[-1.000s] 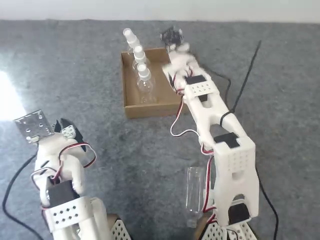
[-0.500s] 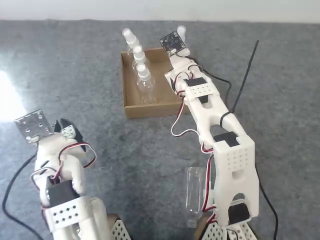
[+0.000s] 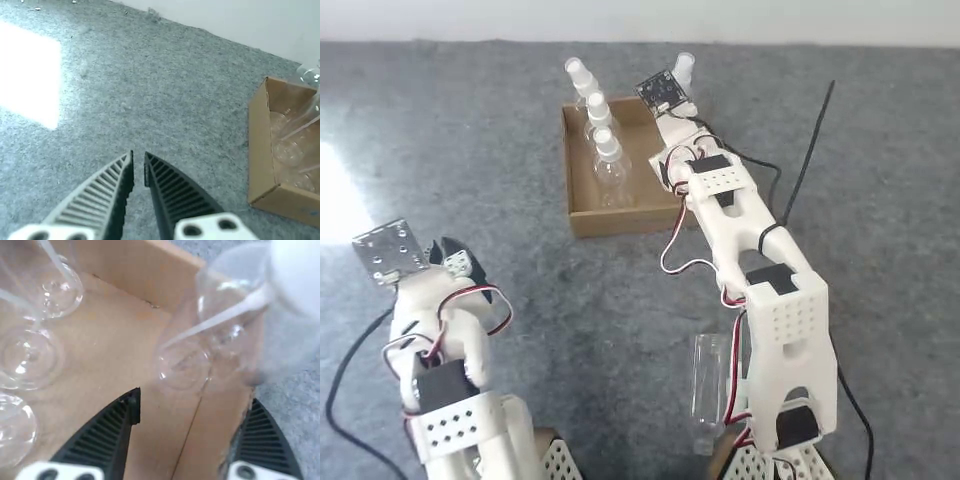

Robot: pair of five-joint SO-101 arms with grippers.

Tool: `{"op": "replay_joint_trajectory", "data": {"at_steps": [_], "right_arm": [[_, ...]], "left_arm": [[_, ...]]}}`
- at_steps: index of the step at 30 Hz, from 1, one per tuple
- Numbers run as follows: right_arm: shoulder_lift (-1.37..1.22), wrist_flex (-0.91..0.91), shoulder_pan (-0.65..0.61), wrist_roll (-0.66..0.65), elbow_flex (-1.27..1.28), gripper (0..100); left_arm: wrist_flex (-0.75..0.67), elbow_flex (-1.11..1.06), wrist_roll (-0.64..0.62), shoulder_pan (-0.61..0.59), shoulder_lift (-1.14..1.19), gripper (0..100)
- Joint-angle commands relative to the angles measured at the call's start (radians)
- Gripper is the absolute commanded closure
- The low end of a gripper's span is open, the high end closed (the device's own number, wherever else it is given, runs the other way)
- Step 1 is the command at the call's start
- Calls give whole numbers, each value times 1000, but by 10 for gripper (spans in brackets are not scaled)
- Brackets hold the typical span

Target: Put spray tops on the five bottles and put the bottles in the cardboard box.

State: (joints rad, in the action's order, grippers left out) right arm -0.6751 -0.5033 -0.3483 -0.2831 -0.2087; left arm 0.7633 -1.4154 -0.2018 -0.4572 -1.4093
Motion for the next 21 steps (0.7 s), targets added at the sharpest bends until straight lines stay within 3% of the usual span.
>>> {"op": "replay_joint_trajectory", "data": {"at_steps": [1,21], "right_arm": [[124,-38,-8,8,-18,727],[303,-326,-7,8,-17,731]], "left_arm": [[-34,10,8,5,-12,962],[-52,7,8,5,-12,962]]}}
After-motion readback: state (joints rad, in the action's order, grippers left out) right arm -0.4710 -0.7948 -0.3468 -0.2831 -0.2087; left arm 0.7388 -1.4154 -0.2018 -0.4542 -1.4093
